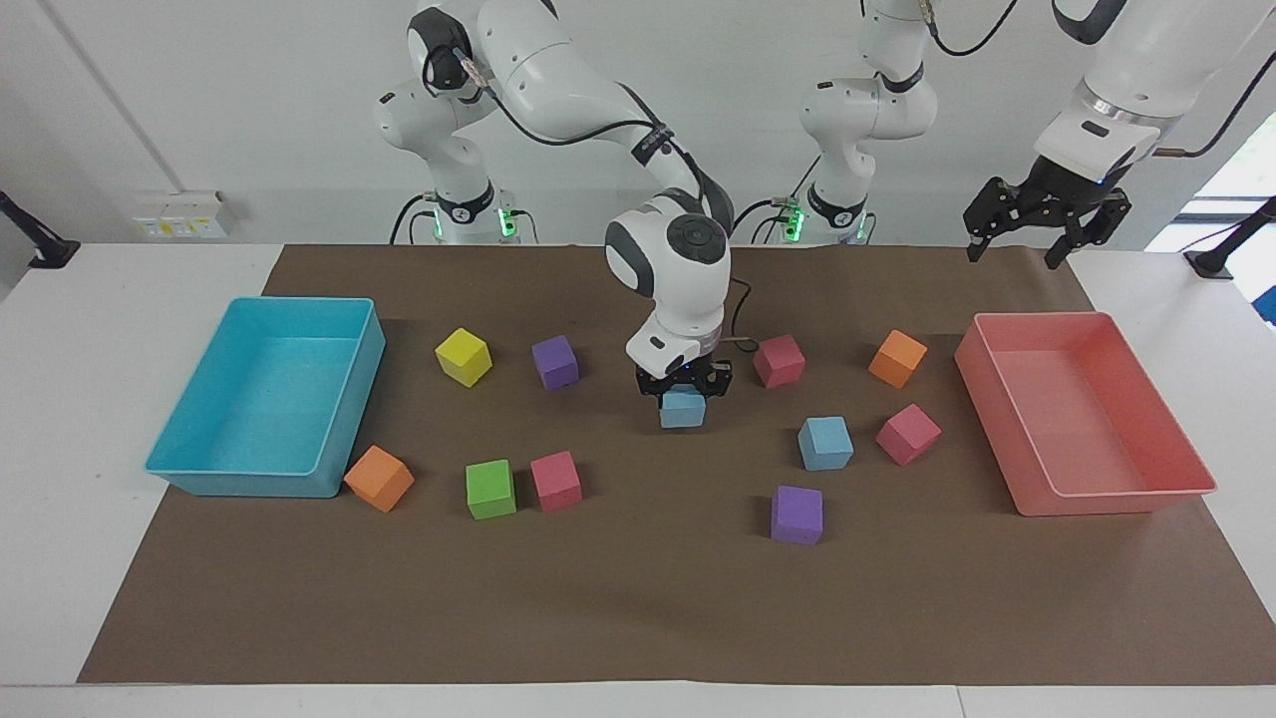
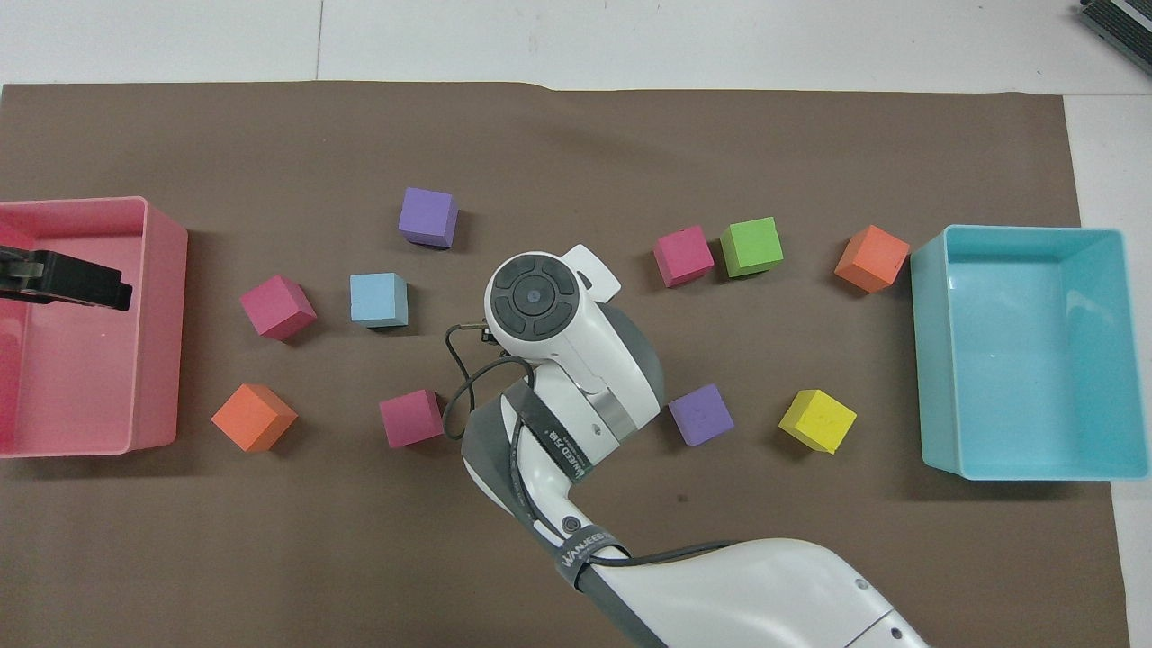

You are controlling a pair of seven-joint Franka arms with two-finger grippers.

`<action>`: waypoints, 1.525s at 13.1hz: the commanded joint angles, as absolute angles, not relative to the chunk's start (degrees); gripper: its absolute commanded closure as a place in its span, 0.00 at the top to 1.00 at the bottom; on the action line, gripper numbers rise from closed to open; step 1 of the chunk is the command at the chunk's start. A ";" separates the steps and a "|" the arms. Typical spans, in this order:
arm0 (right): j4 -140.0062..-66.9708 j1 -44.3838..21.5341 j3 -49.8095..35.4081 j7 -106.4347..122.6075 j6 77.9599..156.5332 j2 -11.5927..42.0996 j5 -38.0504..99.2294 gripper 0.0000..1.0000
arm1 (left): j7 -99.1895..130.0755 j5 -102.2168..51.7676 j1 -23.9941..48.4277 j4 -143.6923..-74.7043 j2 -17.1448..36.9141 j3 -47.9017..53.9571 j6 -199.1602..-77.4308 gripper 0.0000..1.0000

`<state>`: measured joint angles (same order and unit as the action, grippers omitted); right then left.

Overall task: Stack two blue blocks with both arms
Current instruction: 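Carry the light-blue cube to the table center and set it down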

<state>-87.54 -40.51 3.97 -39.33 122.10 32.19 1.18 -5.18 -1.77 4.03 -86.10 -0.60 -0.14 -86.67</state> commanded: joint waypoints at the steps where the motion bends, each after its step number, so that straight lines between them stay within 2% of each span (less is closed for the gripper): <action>1: -90.78 -41.13 3.87 -40.69 125.59 32.26 1.49 0.00 | -4.75 -1.93 3.16 -85.25 -0.35 0.35 -85.87 1.00; 17: -93.95 -41.04 3.69 -40.61 125.42 31.55 1.76 0.00 | -4.48 -1.93 4.04 -85.34 -0.44 0.53 -84.73 1.00; 18: -93.96 -41.04 3.69 -40.61 125.42 31.55 1.76 0.14 | -4.48 -1.76 4.04 -85.17 -0.44 0.61 -85.25 1.00; 19: -93.87 -41.04 3.69 -40.69 125.33 31.55 1.76 0.67 | -4.48 -1.50 4.04 -85.17 -0.35 0.53 -85.25 1.00; 20: -93.69 -41.13 3.69 -40.78 124.81 31.47 1.58 1.00 | -4.48 -1.41 3.96 -85.17 -0.35 0.61 -85.43 1.00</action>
